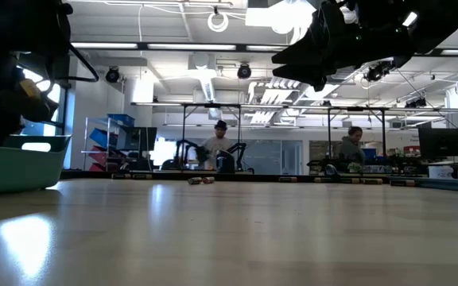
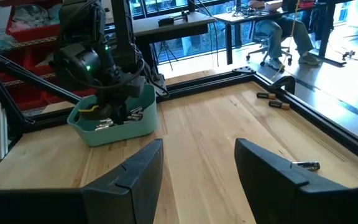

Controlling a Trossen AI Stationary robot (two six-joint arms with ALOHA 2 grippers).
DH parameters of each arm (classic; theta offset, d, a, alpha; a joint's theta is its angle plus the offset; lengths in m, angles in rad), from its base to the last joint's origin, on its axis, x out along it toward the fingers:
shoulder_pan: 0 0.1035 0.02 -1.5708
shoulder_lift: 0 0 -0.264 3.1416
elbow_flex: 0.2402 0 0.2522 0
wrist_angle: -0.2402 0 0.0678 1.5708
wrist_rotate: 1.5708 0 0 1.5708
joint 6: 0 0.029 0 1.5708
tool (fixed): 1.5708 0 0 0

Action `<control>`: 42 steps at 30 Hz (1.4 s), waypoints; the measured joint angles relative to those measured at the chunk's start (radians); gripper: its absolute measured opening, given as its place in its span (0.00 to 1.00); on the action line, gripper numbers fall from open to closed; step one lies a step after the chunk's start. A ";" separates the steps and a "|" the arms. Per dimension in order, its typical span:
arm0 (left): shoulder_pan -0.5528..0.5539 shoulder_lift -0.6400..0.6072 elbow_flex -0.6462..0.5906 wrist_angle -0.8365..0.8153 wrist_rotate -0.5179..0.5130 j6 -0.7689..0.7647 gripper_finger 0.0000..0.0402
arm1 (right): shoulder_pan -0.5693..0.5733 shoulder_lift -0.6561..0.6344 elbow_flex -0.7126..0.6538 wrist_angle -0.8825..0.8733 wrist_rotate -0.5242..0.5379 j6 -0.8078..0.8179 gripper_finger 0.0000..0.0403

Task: Sort batteries
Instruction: Put the black battery into the blue bin

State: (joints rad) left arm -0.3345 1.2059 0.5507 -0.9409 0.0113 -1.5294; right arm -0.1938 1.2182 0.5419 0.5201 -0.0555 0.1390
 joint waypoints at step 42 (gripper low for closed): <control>-0.001 0.010 0.001 0.009 -0.032 0.041 0.03 | 0.000 0.000 0.000 -0.008 0.000 0.002 0.48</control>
State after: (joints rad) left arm -0.3350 1.2163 0.5512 -0.9321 -0.0204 -1.4888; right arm -0.1936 1.2179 0.5419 0.5126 -0.0555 0.1410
